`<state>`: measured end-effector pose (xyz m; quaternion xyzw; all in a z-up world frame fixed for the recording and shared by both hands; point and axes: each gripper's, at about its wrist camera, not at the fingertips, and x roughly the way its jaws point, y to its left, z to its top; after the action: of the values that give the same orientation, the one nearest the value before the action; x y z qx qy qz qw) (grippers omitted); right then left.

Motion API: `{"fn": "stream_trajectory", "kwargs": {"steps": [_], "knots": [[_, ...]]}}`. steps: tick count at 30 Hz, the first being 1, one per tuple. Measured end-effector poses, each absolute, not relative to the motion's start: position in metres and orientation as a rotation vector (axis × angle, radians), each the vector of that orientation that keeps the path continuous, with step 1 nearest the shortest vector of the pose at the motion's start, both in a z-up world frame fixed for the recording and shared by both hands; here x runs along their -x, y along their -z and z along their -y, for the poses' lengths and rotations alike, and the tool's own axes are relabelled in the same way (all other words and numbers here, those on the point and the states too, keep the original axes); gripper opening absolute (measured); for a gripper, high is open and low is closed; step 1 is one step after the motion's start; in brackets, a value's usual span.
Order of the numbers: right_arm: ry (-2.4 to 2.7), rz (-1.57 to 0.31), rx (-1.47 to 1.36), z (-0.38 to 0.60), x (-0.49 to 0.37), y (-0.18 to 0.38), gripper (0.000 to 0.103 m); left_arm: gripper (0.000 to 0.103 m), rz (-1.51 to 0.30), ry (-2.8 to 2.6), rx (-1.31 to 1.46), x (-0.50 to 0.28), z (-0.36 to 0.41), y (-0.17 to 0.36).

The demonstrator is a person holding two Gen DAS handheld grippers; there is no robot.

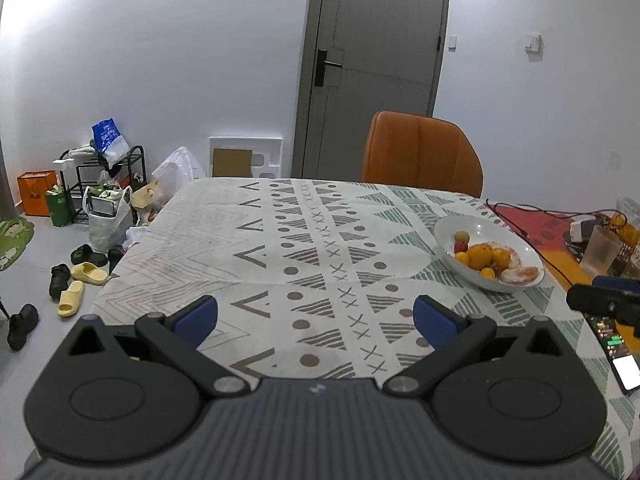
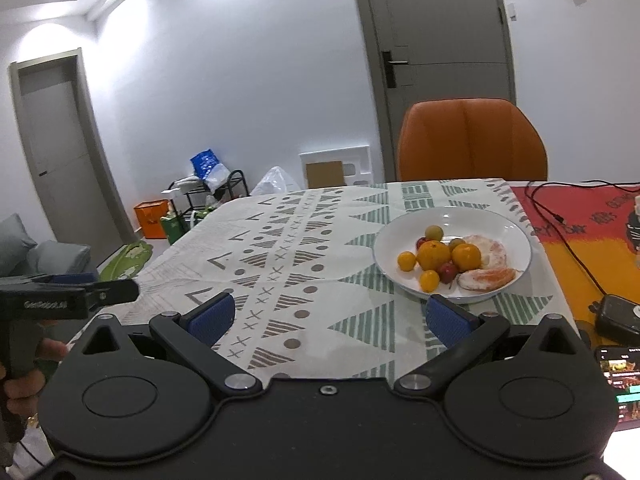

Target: Organize fruits

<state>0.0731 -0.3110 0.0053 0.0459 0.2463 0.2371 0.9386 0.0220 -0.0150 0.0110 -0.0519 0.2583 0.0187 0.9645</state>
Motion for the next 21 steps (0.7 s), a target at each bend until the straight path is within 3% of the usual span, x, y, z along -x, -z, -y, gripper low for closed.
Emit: {"fn": "stream_trajectory", "kwargs": {"steps": [21], "knots": [[-0.489, -0.498, -0.104, 0.3114, -0.0747, -0.0029, 0.103, 0.103, -0.54, -0.045, 0.107, -0.0235, 0.0093, -0.0074]]}}
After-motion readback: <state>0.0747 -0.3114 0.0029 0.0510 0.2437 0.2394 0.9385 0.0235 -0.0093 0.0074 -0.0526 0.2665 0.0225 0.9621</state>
